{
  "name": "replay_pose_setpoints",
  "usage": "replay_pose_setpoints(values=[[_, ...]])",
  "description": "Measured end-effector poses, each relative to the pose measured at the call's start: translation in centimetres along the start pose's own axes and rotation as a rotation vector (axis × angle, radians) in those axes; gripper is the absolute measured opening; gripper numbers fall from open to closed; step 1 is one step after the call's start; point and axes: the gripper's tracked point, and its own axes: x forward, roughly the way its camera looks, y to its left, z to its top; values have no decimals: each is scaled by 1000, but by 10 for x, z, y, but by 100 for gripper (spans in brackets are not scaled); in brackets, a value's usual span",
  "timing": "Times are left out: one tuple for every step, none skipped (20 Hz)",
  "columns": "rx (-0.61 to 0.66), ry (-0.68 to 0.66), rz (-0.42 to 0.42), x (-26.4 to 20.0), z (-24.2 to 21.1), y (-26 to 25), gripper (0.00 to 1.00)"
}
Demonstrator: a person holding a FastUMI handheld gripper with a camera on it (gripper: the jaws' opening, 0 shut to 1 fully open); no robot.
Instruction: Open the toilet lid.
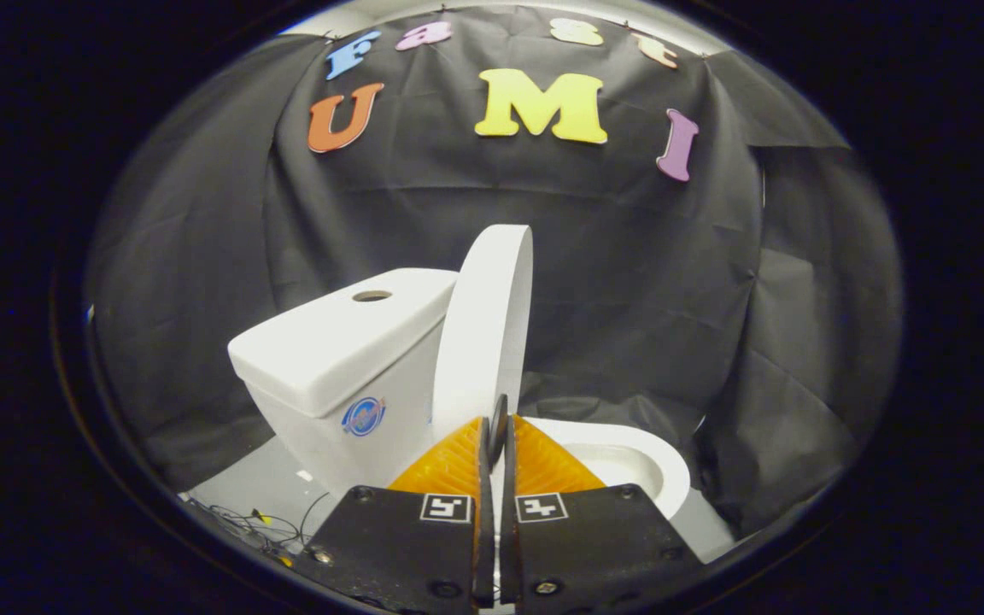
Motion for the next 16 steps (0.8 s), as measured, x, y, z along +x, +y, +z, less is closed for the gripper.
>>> replay_pose_setpoints(values=[[-10,-2,1,1,1,6,6],[-25,-3,2,2,1,11,6],[-46,-1,4,3,2,17,6],[-67,3,4,3,-1,22,6],[-92,4,3,3,-1,24,6],[-129,5,-1,3,-1,26,7],[-161,3,-5,3,-1,26,9],[-185,-1,9,1,0,25,11],[-183,-16,46,-5,3,26,16],[-176,-39,99,-11,8,29,28],[-168,-71,131,-22,14,30,41],[-155,-117,144,-33,21,30,53],[-131,-159,143,-42,26,22,65],[-101,-194,152,-54,31,14,65],[-64,-233,159,-64,35,5,68],[-32,-273,153,-78,41,-9,71]])
